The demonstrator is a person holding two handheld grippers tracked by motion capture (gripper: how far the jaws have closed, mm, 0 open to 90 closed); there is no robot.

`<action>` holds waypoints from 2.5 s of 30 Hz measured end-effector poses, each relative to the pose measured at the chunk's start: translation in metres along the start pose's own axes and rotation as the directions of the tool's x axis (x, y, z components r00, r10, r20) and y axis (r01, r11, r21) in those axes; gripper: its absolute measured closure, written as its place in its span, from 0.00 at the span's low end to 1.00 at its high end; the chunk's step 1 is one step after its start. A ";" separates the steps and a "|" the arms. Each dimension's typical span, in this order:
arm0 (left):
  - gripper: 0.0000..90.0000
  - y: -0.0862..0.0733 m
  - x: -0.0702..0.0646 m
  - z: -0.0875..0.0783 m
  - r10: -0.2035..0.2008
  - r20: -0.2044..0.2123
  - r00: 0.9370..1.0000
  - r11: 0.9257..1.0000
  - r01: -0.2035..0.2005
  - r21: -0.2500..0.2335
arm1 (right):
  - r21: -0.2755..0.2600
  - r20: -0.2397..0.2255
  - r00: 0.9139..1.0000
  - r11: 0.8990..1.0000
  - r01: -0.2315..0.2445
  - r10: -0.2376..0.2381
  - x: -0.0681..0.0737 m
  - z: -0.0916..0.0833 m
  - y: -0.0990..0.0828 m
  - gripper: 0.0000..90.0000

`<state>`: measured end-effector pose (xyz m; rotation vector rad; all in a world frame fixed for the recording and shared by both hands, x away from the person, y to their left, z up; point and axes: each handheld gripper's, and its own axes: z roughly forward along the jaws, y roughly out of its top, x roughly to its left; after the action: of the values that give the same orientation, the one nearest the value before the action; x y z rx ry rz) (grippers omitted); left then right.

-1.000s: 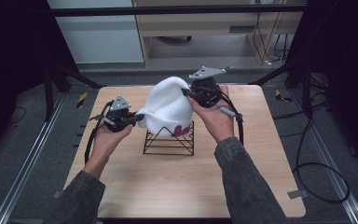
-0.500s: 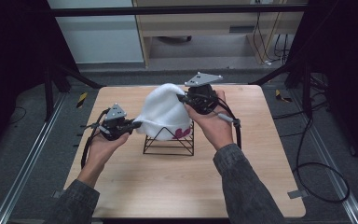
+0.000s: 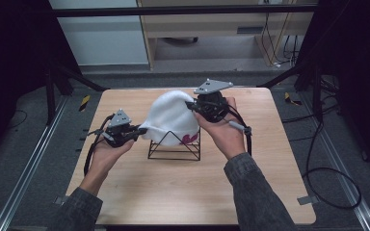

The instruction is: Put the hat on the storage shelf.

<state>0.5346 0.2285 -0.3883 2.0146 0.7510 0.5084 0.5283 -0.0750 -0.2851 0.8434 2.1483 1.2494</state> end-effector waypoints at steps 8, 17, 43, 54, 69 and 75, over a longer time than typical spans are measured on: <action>0.92 -0.005 0.000 0.004 -0.001 0.001 1.000 1.000 0.001 0.014 | 0.018 -0.018 1.000 1.000 -0.006 0.006 -0.001 0.004 -0.008 0.91; 0.92 -0.012 0.000 0.008 -0.004 0.007 1.000 1.000 0.004 0.030 | 0.046 -0.035 0.999 0.999 0.001 0.000 0.002 0.009 -0.013 0.91; 0.91 -0.030 -0.002 0.016 -0.002 0.029 1.000 0.997 0.000 0.074 | 0.102 -0.063 0.998 0.995 0.012 -0.006 0.007 0.019 -0.027 0.90; 0.92 -0.036 -0.001 0.022 -0.011 0.029 1.000 0.995 0.008 0.098 | 0.128 -0.071 0.997 0.992 0.021 -0.012 0.011 0.024 -0.026 0.90; 0.90 -0.047 0.003 0.029 -0.025 0.028 0.999 0.992 0.022 0.123 | 0.172 -0.098 0.995 0.984 0.038 -0.021 0.021 0.031 -0.030 0.85; 0.77 -0.051 0.002 0.020 -0.016 0.004 1.000 0.993 0.016 0.120 | 0.175 -0.091 0.996 0.984 0.033 -0.017 0.024 0.020 -0.035 0.64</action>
<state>0.5327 0.2386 -0.4422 2.1185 0.8112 0.4582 0.5169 -0.0596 -0.3278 0.8433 2.3614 1.1153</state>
